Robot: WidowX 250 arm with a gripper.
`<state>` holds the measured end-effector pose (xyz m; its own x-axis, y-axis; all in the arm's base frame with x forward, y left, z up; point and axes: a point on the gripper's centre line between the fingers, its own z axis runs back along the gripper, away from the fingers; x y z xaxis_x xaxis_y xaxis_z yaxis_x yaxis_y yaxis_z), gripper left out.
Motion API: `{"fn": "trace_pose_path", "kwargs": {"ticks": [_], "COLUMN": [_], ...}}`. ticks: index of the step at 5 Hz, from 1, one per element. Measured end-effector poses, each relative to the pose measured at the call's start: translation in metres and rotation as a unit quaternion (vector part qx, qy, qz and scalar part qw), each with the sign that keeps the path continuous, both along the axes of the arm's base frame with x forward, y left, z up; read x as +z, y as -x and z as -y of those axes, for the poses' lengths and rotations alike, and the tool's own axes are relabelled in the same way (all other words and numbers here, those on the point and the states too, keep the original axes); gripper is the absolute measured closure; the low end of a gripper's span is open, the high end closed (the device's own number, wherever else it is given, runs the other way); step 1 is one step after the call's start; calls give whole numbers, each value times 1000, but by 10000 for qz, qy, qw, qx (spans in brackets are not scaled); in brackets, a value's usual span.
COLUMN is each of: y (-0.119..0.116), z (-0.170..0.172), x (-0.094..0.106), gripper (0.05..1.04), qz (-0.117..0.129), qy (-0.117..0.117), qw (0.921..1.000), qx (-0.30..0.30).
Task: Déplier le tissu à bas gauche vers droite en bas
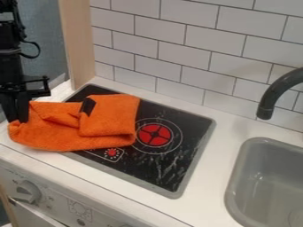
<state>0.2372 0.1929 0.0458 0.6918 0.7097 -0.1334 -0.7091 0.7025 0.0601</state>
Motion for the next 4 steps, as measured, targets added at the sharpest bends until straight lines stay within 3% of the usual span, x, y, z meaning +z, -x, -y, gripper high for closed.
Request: {"fn": "trace_pose_path", "kwargs": {"ticks": [2,3,4], "y": [0,4,2], "z": [0,3,6], "x": [0,0,3], "gripper": [290,67,75], "qz": [-31,-212,-225], "qy": [-34,-71,-71], "qw": [10000,9997,9997], "qx": [55,39,61]}}
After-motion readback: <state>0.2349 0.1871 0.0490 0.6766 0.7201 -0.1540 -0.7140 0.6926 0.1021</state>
